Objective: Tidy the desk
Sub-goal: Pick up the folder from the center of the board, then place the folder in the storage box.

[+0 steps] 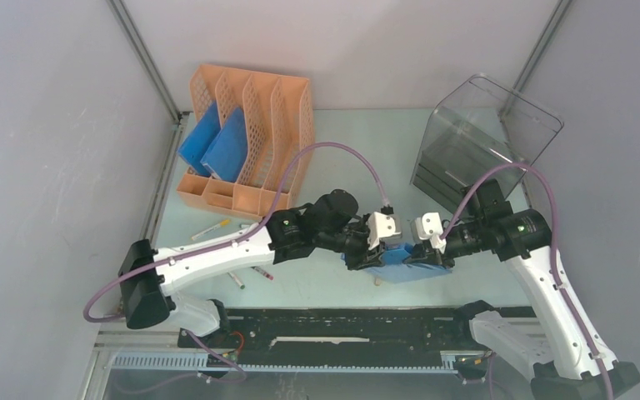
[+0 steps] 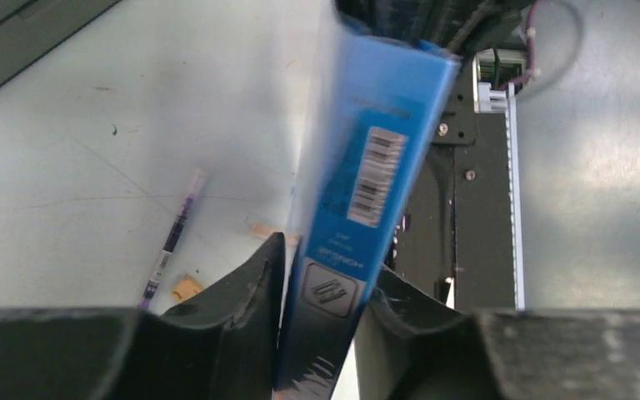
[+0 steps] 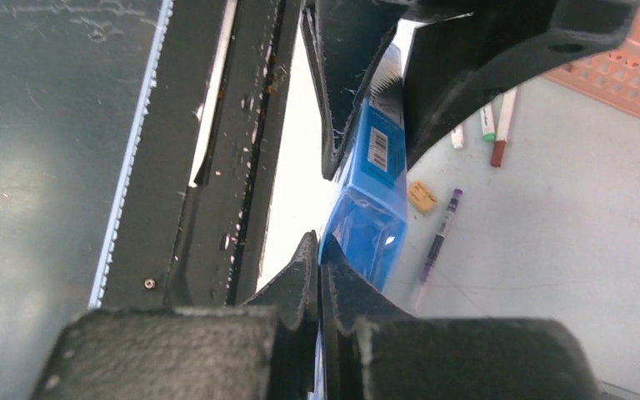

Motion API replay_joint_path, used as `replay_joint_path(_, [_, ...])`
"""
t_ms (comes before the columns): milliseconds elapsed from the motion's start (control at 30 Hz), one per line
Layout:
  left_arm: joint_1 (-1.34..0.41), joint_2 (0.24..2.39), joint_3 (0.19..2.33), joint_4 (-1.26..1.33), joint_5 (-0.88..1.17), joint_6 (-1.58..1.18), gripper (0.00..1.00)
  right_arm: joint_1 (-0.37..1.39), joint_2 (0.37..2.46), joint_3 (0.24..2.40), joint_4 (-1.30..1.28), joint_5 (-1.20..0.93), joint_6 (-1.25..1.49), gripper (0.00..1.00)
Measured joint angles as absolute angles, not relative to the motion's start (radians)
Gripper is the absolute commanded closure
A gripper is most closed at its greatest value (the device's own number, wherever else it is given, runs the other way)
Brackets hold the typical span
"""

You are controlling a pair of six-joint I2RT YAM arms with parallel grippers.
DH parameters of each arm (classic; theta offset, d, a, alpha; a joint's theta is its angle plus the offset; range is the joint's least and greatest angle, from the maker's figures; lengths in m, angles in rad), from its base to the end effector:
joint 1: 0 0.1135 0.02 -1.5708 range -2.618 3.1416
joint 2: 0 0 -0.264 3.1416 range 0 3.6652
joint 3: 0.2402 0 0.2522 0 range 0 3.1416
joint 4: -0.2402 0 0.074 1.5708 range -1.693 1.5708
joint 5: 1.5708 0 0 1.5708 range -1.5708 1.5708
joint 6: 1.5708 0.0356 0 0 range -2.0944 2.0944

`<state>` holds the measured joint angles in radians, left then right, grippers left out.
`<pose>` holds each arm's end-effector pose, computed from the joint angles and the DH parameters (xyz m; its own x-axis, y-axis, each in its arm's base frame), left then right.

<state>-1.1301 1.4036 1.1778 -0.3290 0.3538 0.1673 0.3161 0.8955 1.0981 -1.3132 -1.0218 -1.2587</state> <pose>0.1251 -0.2943 0.3209 -0.0594 0.4921 -0.8685 0.9979 0.0526 -0.0384 0.1084 0.0674 0.3447 0.2356 -0.4455 -0.8638 -0.9708 -0.1489 -0.1880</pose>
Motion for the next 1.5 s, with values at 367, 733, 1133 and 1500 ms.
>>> replay_joint_path(367, [-1.140, 1.429, 1.216, -0.392, 0.394, 0.194, 1.00, 0.316, 0.900, 1.096, -1.302, -1.002, -1.251, 0.69])
replay_joint_path(733, [-1.075, 1.206, 0.987, -0.225, 0.348, 0.139, 1.00, 0.305, 0.900, 1.096, -1.299, -1.094, -1.221, 0.30])
replay_joint_path(1133, [-0.873, 0.862, 0.743, -0.131, 0.316, 0.051, 1.00, 0.231, 0.899, 1.106, -1.261, -1.150, -1.112, 0.27])
replay_joint_path(1500, [-0.723, 0.628, 0.699, -0.166, 0.125, 0.061, 1.00, 0.203, 0.909, 1.106, -1.216, -1.133, -1.024, 0.26])
